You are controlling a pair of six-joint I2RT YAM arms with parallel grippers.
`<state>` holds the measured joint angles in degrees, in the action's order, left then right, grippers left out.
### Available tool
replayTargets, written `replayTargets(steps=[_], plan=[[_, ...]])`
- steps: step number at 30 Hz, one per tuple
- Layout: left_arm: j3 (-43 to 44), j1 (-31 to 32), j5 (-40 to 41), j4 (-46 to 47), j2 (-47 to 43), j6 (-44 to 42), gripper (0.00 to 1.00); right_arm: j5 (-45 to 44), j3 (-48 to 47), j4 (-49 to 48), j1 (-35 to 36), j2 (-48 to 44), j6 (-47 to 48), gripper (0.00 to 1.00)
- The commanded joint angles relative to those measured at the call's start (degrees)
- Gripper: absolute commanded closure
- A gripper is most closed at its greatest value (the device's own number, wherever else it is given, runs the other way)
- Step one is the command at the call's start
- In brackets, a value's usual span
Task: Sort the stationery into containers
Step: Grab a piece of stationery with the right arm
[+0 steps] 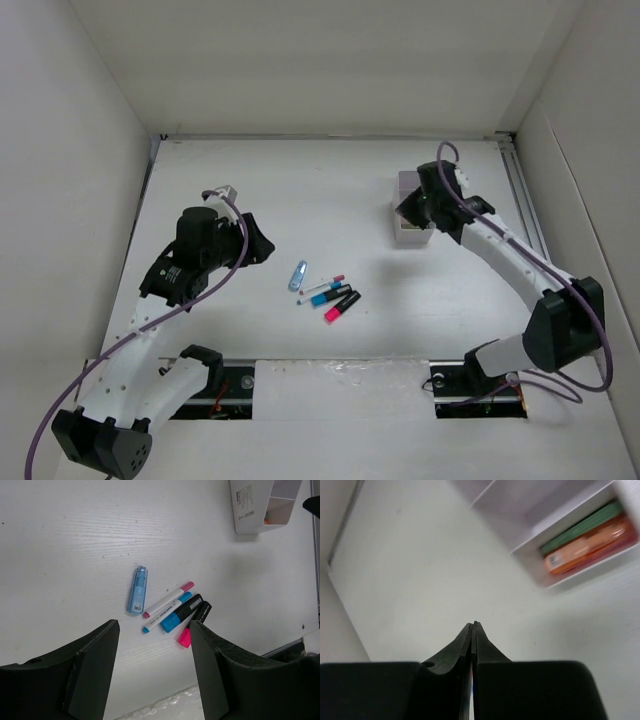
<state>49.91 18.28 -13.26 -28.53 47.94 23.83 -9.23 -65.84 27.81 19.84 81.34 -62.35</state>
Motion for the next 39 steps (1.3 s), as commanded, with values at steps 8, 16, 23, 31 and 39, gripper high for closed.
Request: replayTargets(steps=[8,16,23,31,39], plan=[[3.18,0.26,5.7,-1.34,-0.75,-0.19,0.45,-3.06,-14.71,5.31,27.86,20.13,5.57,0.5],[3.18,0.26,6.84,-1.35,-3.11,0.86,0.45,-7.82,-29.86,14.37,35.8,36.25,6.89,0.36],[6.24,0.26,10.08,-4.07,-4.17,0.86,0.48,-7.82,-31.8,15.61,36.85,40.91,5.84,0.4],[9.94,0.26,13.79,-5.48,-4.17,0.86,0.48,-5.27,-34.26,15.61,36.85,45.3,5.22,0.55],[9.42,0.26,13.17,-5.48,-4.17,0.86,0.48,-2.72,-36.72,15.61,36.85,46.54,4.6,0.45]])
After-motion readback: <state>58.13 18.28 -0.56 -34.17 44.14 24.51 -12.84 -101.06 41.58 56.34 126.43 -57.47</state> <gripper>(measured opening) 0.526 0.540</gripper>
